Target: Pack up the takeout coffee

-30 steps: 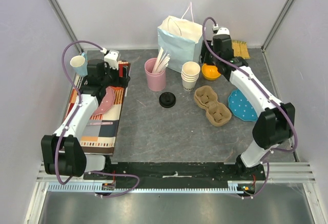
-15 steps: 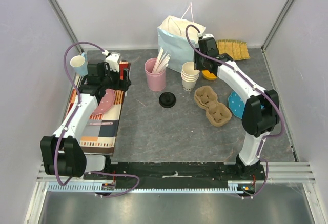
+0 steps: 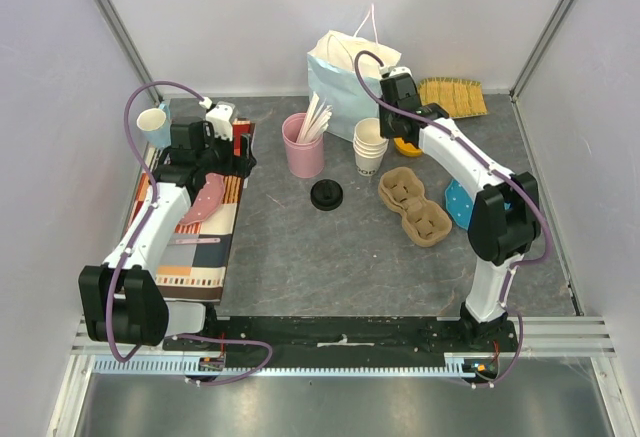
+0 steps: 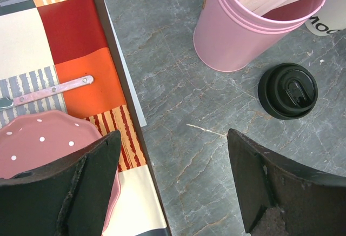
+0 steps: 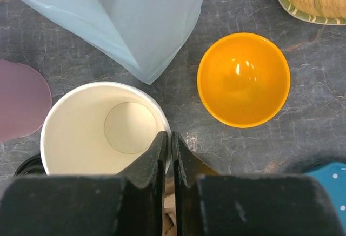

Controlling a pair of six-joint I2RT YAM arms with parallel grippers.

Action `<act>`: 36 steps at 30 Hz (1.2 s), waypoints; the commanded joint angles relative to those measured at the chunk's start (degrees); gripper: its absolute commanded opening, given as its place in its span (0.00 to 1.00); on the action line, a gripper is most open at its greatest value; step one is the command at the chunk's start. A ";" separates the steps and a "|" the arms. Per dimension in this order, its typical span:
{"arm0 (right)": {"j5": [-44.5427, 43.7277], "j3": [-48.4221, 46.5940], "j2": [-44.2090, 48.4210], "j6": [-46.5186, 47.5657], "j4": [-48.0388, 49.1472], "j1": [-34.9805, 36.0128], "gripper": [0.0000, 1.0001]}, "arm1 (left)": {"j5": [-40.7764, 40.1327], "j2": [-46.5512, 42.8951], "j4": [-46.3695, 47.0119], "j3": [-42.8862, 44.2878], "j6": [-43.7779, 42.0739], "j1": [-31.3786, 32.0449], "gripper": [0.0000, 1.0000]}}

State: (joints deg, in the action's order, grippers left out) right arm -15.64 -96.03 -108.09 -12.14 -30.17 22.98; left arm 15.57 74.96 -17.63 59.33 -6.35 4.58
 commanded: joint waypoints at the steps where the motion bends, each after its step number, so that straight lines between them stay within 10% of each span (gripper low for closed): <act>1: -3.87 -3.63 0.86 0.98 -0.50 1.45 0.11 | 1.48 -0.07 0.58 0.79 0.90 -0.18 0.86; 36: -1.60 -11.20 10.79 5.81 -2.88 2.51 0.00 | 3.32 -1.13 -0.83 1.49 -0.15 -0.18 0.86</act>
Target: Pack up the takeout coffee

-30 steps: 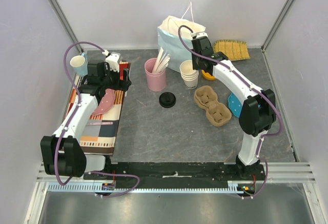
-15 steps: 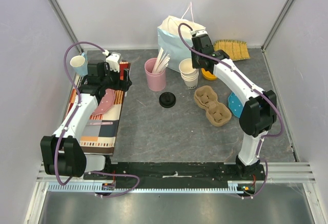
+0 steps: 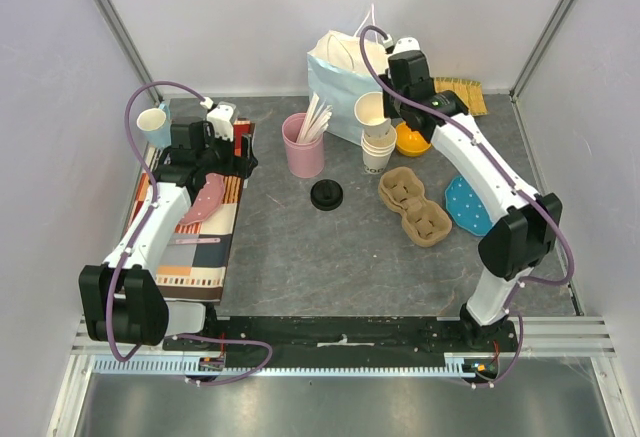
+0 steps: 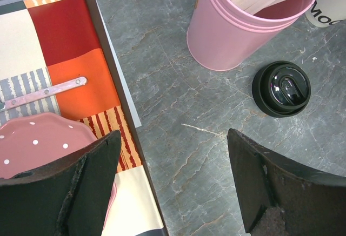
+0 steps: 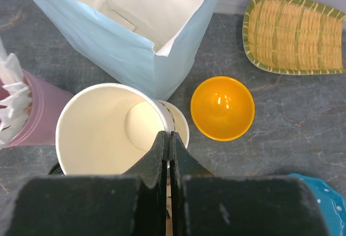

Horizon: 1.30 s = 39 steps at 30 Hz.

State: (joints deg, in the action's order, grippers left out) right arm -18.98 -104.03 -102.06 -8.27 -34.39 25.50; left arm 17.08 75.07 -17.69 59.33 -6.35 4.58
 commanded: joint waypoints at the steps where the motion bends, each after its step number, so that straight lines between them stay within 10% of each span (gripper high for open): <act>1: 3.06 -3.63 5.38 2.21 1.34 -0.01 0.00 | 1.99 -1.15 -0.85 1.58 -0.33 -0.18 0.86; 15: 25.65 2.86 17.68 7.83 0.91 6.14 0.00 | 3.49 -1.85 -3.93 4.65 -0.07 -0.10 0.85; 39: 25.32 23.08 5.12 3.00 11.53 27.33 0.00 | 1.11 -4.67 -7.00 2.46 -2.44 -0.18 0.84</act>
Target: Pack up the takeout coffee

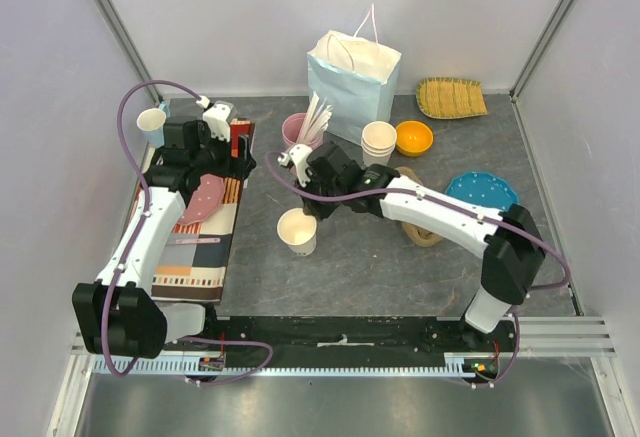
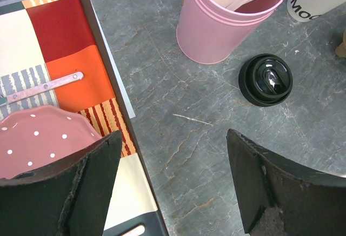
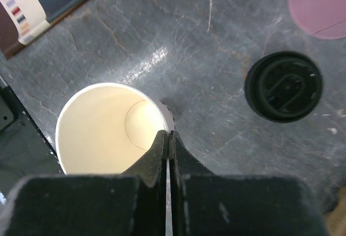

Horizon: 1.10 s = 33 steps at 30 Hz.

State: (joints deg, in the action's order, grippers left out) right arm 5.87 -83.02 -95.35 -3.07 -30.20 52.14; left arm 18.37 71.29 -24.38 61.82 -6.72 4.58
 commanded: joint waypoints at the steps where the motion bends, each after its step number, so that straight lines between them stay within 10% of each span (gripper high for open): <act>1: -0.15 2.25 -2.11 -2.29 7.95 0.77 0.00 | -0.26 -0.80 -0.32 -0.04 -2.07 -0.18 0.84; 22: 0.55 9.55 -4.93 -3.79 17.72 0.95 0.01 | -0.88 -0.18 0.21 -0.39 -2.24 -0.18 0.84; 33: 2.22 8.76 -3.70 -2.64 17.02 0.95 0.36 | -1.14 -0.01 0.56 -0.30 -2.60 -0.18 0.84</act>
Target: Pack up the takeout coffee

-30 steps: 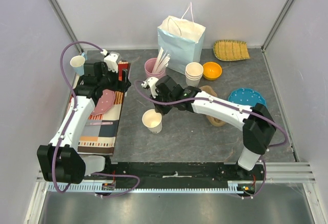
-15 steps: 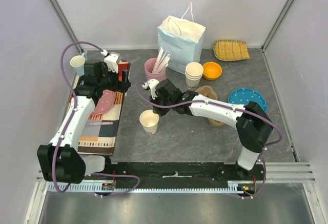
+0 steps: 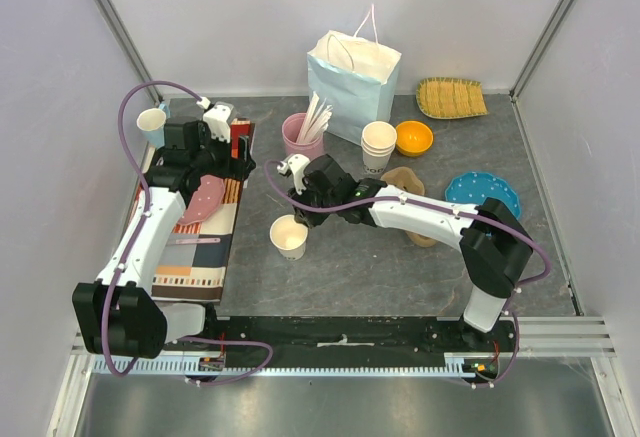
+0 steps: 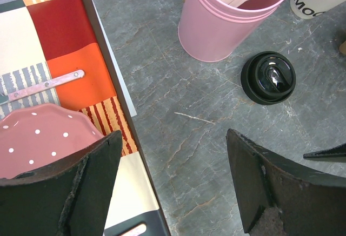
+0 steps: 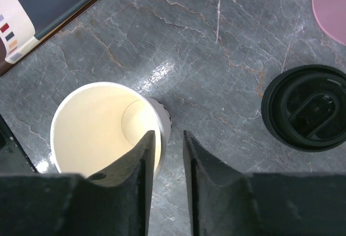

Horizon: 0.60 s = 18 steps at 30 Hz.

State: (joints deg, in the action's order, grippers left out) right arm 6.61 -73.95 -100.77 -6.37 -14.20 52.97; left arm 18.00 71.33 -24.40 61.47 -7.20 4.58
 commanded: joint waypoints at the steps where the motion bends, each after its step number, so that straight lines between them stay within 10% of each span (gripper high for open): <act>1: 1.39 -0.92 1.46 0.75 0.23 0.12 0.41 | -0.69 -0.05 0.58 0.05 -2.11 -0.10 0.84; 7: 1.04 -5.13 4.17 -0.74 -1.35 -0.58 0.70 | -1.04 -0.14 0.32 0.23 -2.47 -0.18 0.84; 18: -4.95 -10.16 4.36 -8.31 -5.14 -14.10 0.65 | -2.44 -0.14 -0.29 0.75 -2.20 -0.10 0.84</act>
State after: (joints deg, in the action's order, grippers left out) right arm 4.03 -82.76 -96.23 -11.35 -17.76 43.57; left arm 16.51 71.33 -24.40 61.47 -7.79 4.58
